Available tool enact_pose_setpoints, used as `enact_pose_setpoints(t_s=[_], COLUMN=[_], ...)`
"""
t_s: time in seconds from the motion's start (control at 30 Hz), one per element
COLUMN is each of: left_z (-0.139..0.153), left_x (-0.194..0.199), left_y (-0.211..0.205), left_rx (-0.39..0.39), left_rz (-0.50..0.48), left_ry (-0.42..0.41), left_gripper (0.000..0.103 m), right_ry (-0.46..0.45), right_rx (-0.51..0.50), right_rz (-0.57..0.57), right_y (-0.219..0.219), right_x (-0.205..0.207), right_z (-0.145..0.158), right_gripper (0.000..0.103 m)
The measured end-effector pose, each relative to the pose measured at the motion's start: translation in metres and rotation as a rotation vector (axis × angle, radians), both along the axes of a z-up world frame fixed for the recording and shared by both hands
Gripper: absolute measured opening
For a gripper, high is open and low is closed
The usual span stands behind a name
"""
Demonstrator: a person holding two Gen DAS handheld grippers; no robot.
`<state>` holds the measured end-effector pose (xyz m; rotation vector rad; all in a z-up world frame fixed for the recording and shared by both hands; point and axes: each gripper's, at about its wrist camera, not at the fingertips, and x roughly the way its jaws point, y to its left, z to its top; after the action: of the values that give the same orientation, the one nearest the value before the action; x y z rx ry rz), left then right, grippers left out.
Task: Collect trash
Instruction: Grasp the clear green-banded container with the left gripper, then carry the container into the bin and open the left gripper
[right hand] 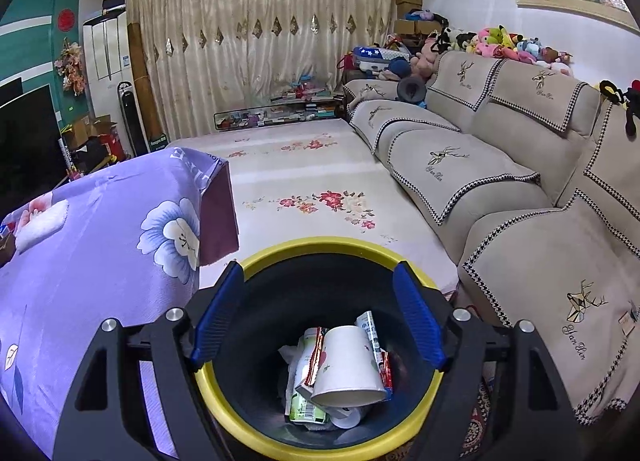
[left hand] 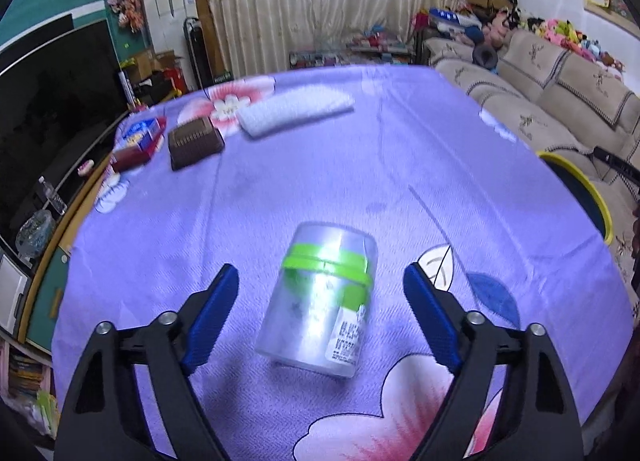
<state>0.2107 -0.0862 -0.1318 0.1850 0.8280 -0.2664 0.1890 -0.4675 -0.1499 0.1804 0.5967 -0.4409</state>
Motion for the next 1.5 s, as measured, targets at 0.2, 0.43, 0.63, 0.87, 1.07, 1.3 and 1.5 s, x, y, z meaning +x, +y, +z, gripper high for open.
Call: enact_pose_setpoints(t_s=[0.2,0.43,0.63,0.87,1.07,1.3,1.5], left_z=[-0.012,-0.013,-0.01,0.012,0.03,0.047,0.053], left_x=[0.006,0.006,0.003,0.0,0.001,0.002,0.006], left_y=[0.0,-0.001,-0.011,-0.046,-0.098,-0.19,-0.285], left_rx=[0.001,0.007,-0.008,-0.029,-0.046,-0.052,-0.056], left_rz=[-0.007,-0.02,-0.059,-0.146,-0.257,-0.452,-0.611], left_ry=[0.044,0.057,0.063,0.023,0.003,-0.008,0.025], left_gripper=[0.065,0.056,0.053,0.052,0.052,0.052,0.052], right_ry=[0.0,-0.003,-0.022,-0.07,-0.113,-0.144,-0.135], right_rx=[0.005,0.022,0.039,0.04,0.046,0.05,0.05], right_rz=[0.016,0.024,0.026,0.025,0.005,-0.05,-0.096], right_y=[0.004,0.002,0.003,0.005,-0.003,-0.025,-0.044], right_x=[0.001,-0.003,-0.014,-0.035,-0.057,-0.089,-0.109], right_z=[0.0,-0.002,0.001,0.011,0.019,0.027,0.026], right_gripper=[0.073,0.073,0.073,0.073,0.073,0.073,0.073])
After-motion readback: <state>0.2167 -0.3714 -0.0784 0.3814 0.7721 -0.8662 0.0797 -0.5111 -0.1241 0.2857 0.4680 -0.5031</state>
